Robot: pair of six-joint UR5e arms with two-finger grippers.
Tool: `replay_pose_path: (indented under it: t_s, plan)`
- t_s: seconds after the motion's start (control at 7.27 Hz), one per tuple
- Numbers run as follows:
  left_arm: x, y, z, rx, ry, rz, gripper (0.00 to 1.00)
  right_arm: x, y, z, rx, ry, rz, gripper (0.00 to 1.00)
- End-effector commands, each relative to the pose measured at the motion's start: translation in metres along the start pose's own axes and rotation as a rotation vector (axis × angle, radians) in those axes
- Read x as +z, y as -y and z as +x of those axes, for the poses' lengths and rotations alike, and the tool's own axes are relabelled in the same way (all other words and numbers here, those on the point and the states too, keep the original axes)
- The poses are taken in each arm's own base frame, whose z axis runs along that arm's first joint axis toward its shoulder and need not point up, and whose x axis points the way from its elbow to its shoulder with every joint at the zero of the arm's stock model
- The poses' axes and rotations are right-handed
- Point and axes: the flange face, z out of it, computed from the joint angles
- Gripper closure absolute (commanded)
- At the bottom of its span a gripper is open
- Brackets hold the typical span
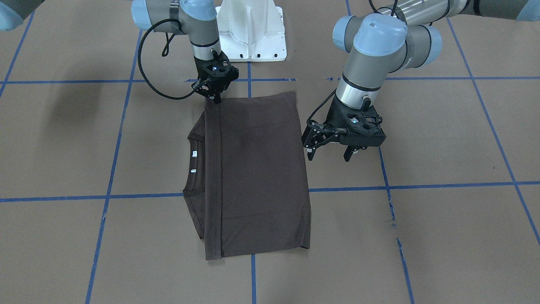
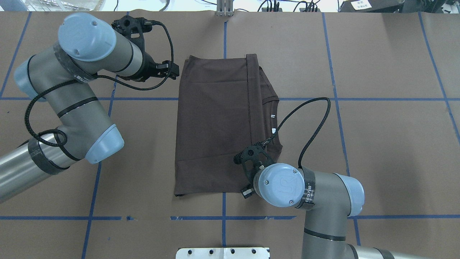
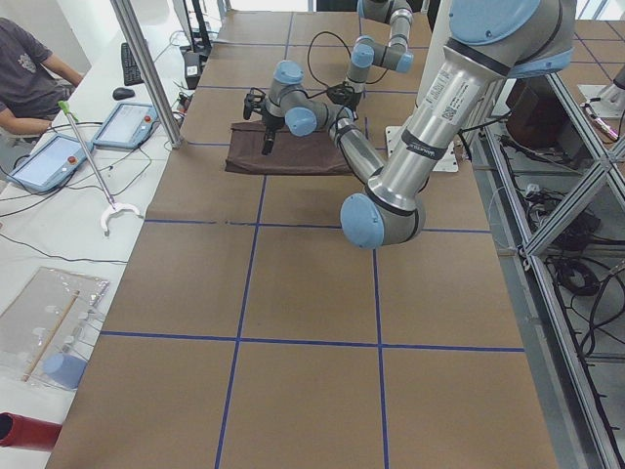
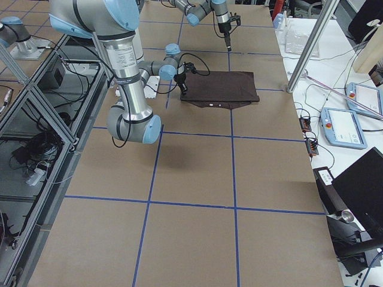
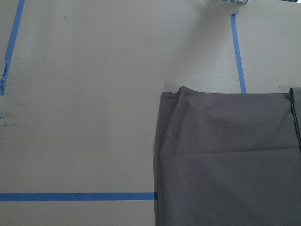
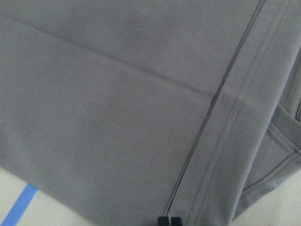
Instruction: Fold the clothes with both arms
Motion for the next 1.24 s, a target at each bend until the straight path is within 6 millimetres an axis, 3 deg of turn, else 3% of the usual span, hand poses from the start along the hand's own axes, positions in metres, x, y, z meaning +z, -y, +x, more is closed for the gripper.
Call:
replay_pose_path:
  t_s: [0.0,0.27,0.55,0.96,1.1]
  plan:
    - [0.001,-0.001,0.001,-0.001,0.000,-0.001,0.00,-0.003,0.006,0.005,0.008,-0.003,0.009,1.00]
    - [0.002,-0.002,0.002,-0.001,-0.001,-0.004,0.00,-0.004,0.008,0.022,0.024,-0.013,0.008,1.00]
    - [0.002,-0.002,0.002,-0.002,0.001,-0.005,0.00,0.001,-0.009,0.043,0.027,-0.035,-0.012,1.00]
    - [0.003,-0.003,0.002,-0.001,0.001,-0.004,0.00,-0.013,-0.048,0.081,0.076,-0.032,-0.065,1.00]
    - [0.005,-0.003,0.001,0.000,0.005,-0.006,0.00,-0.013,-0.050,0.088,0.116,-0.038,-0.075,1.00]
